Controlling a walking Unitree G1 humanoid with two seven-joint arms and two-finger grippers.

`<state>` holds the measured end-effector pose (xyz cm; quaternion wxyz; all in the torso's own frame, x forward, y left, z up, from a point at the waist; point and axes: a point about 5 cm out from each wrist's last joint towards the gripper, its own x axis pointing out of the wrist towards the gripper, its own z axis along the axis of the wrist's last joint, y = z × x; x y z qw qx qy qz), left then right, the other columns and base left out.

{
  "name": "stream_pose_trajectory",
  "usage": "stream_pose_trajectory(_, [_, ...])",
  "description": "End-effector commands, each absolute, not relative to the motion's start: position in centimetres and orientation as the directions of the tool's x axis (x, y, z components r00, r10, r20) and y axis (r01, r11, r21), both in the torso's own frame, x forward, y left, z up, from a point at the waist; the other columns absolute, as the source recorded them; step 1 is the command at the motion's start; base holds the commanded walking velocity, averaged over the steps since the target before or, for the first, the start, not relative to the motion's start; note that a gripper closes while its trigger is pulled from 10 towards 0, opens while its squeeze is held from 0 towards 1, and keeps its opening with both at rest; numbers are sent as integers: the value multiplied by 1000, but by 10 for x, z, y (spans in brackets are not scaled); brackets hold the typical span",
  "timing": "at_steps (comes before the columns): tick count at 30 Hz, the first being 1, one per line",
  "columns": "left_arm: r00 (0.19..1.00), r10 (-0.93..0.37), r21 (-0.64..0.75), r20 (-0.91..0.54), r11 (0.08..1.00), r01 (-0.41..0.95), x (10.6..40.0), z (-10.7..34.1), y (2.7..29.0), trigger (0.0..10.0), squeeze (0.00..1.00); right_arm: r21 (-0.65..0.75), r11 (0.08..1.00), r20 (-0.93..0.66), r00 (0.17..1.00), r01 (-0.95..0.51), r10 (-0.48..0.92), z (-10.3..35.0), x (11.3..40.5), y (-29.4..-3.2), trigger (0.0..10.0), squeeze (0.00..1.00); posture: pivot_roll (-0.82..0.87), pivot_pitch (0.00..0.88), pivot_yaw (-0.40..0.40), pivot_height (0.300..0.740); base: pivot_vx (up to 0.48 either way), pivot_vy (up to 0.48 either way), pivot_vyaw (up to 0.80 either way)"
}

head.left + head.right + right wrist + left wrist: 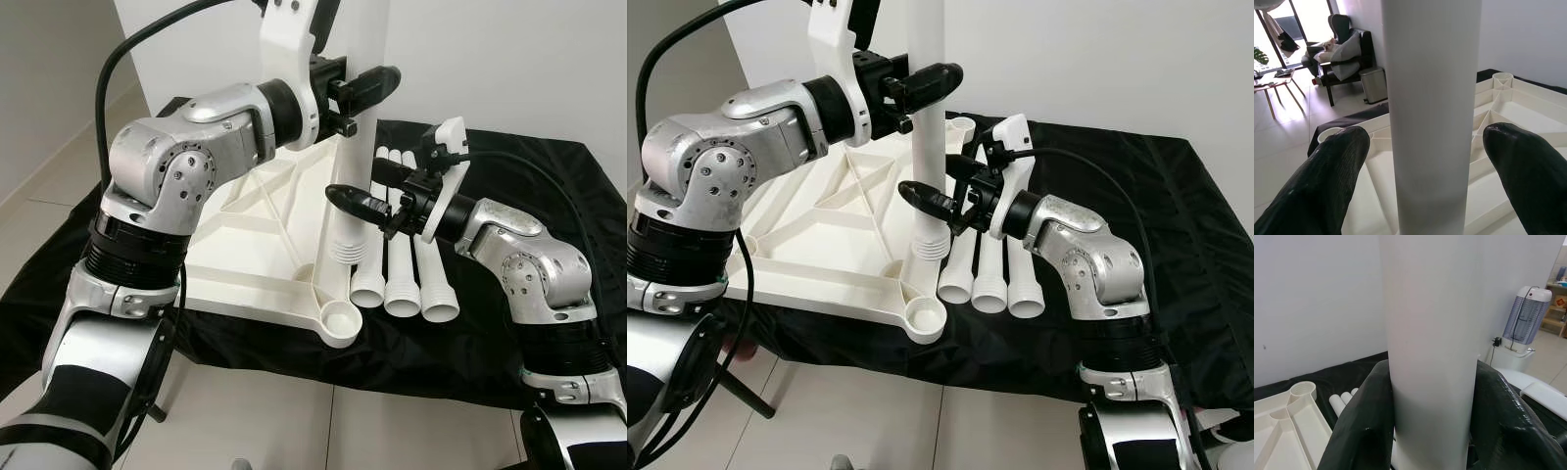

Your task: Building children table

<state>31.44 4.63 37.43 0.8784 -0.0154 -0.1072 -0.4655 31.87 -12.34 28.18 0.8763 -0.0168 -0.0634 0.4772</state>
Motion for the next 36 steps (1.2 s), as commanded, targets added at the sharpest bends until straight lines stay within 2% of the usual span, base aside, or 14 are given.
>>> stream_pose_trajectory(1, [304,-936,150,180,331,931,297,376,37,10000,0,-84,547,85,541,-833,836,281,318,-125,7961,0,-74,42,-8,740,0,0,0])
stream_pose_trajectory(2, [300,-937,151,180,327,933,297,376,37,10000,0,-81,549,83,544,-832,835,281,319,-126,8745,0,-74,45,-8,740,0,0,0])
stream_pose_trajectory(5, [296,-938,150,181,324,934,297,377,37,10000,0,-78,550,84,544,-831,835,281,319,-126,6824,0,-74,45,-8,740,0,0,0])
stream_pose_trajectory(7, [295,-938,148,182,323,935,297,377,37,10000,0,-77,550,85,544,-832,835,281,319,-126,8941,0,-72,48,-9,740,0,0,0])
stream_pose_trajectory(8, [287,-940,147,185,315,938,296,378,36,10000,0,-77,548,86,542,-833,836,280,319,-126,7059,0,-69,50,-8,740,0,0,0])
stream_pose_trajectory(10, [287,-940,147,185,315,938,296,378,36,10000,0,-77,548,86,542,-833,836,280,319,-126,7059,0,-69,50,-8,740,0,0,0])
stream_pose_trajectory(11, [285,-940,145,188,313,939,296,379,36,10000,0,-75,547,83,541,-834,837,280,319,-126,9961,0,-66,50,-9,740,0,0,0])
stream_pose_trajectory(12, [279,-941,145,190,308,940,296,379,35,10000,0,-74,544,83,538,-836,839,279,318,-126,6745,0,-68,51,-8,740,0,0,0])
stream_pose_trajectory(13, [279,-941,145,190,308,940,296,379,35,10000,0,-74,544,83,538,-836,839,279,318,-126,6745,0,-68,51,-8,740,0,0,0])
stream_pose_trajectory(14, [270,-943,144,196,300,943,295,381,35,10000,0,-69,530,82,525,-845,847,278,317,-125,0,0,-68,51,-8,740,0,0,0])
stream_pose_trajectory(31, [258,-947,150,192,288,946,297,381,36,10000,0,-78,525,96,518,-847,850,279,316,-128,0,0,-73,53,-4,740,0,0,0])
stream_pose_trajectory(32, [255,-946,135,200,284,949,296,381,36,10000,0,-78,534,104,526,-842,844,280,317,-127,10000,0,-73,53,-2,740,0,0,0])
stream_pose_trajectory(33, [242,-948,110,209,269,957,295,382,35,10000,1000,-73,541,111,532,-838,840,281,317,-127,10000,0,-72,56,-1,740,0,0,0])
stream_pose_trajectory(36, [235,-949,113,210,262,958,294,383,35,10000,1000,-67,551,119,542,-832,832,281,318,-126,10000,0,-73,55,2,740,0,0,0])
